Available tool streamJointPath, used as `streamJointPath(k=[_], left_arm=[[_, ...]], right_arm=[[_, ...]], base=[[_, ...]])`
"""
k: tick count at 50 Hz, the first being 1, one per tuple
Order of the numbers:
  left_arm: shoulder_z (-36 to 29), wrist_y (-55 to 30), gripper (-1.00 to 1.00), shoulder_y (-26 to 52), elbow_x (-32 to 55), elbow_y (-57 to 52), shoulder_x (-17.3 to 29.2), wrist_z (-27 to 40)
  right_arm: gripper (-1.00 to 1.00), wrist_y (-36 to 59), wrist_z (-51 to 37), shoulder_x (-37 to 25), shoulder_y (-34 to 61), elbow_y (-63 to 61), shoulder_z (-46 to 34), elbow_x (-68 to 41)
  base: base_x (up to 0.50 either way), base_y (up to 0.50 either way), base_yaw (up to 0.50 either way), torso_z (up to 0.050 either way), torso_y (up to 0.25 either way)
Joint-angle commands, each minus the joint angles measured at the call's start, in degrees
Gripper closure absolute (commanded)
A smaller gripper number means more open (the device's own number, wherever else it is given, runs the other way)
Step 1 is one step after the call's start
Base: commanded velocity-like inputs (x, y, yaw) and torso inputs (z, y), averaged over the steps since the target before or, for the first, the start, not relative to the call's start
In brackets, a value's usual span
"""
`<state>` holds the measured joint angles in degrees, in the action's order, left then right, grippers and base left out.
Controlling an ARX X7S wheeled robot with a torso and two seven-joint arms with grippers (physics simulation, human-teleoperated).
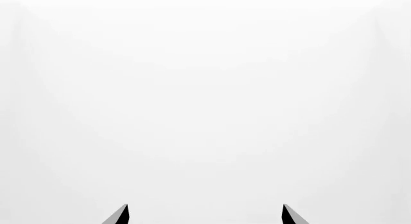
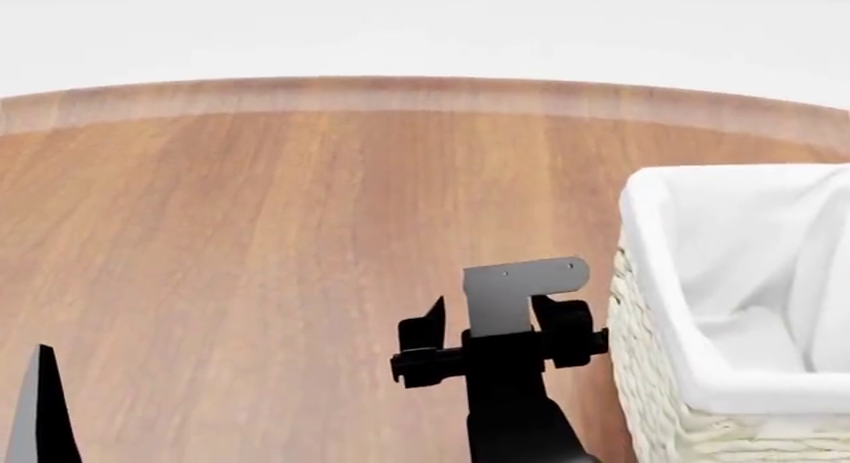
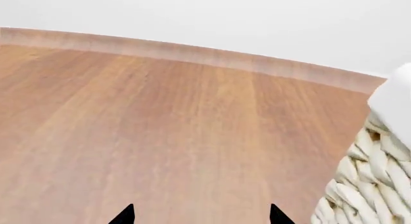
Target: Pick up the cream cheese box, and put it in the basket.
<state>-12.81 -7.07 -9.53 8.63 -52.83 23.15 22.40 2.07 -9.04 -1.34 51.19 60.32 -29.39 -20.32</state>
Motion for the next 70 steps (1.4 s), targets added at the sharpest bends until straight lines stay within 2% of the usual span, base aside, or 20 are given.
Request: streamJointPath(k=[1, 17, 22, 54, 67, 68, 70], left_arm=[[-0.4, 0.3, -1.00, -0.1, -0.1, 0.1, 0.3, 0.2], [-0.6, 0.2, -1.00, -0.1, 0.1, -0.2, 0.7, 0.5], [-0.8, 0.2, -1.00, -0.1, 0.2, -0.3, 0.8, 0.7], [-1.4, 0.9, -1.00, 0.0, 0.2, 0.2, 1.5, 1.3], [-1.0, 1.5, -1.00, 0.1, 0.5, 0.2, 1.5, 1.9], [-1.0, 1.5, -1.00, 0.1, 0.5, 0.2, 1.5, 1.9], [-1.2, 1.6, -1.00, 0.1, 0.5, 0.3, 1.5, 1.9]], right_arm=[[-1.00, -2.8, 1.0, 0.8, 0.8, 6.0, -0.8, -1.0], [-1.00, -7.0, 1.1, 1.3, 2.0, 14.4, -11.4, -11.6], [-1.00, -6.9, 1.0, 1.2, 2.0, 14.5, -12.6, -12.9], [-1.00, -5.8, 1.9, 1.2, 0.0, 14.6, -3.0, -4.6], [-1.00, -5.1, 2.1, 1.2, -0.3, 14.6, -0.1, -2.0], [1.00, -5.2, 2.1, 1.2, -0.3, 14.6, 0.1, -1.8], [1.00, -5.4, 2.2, 1.2, -0.3, 14.6, 0.3, -1.6]], base=[[0.00, 0.00, 0.00, 0.000, -0.086], [0.00, 0.00, 0.00, 0.000, -0.084], [0.00, 0.00, 0.00, 0.000, -0.084], [0.00, 0.00, 0.00, 0.000, -0.084], [0.00, 0.00, 0.00, 0.000, -0.004], [0.00, 0.00, 0.00, 0.000, 0.000], [0.00, 0.00, 0.00, 0.000, 0.000]])
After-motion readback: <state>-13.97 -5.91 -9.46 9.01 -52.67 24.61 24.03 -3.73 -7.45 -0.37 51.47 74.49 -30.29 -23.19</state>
